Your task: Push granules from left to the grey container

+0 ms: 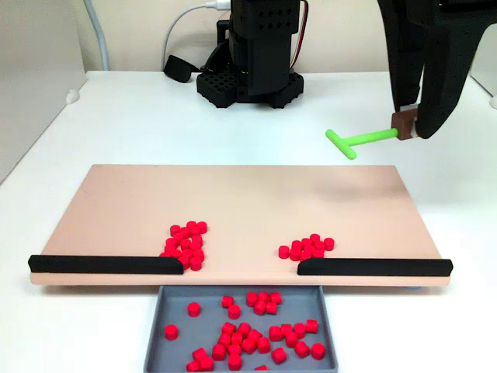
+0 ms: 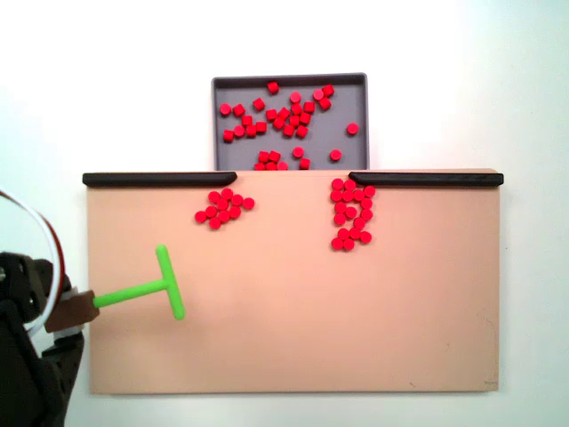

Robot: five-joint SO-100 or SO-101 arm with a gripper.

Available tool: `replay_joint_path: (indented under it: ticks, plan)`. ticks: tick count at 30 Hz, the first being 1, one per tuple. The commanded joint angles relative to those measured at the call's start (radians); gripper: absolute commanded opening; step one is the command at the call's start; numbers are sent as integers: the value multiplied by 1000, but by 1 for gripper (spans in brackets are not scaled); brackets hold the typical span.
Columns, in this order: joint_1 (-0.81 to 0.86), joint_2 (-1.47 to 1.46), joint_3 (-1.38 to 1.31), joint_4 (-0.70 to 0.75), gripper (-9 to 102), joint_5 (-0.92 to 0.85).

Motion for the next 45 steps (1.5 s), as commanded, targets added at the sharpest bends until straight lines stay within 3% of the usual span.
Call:
replay_joint_path:
  ticks: [1, 27, 45]
  plan:
    - [2, -15, -64, 6, 0, 43]
    - [20, -172, -172, -5, 0, 92]
    - [52, -341, -402, 0, 0, 100]
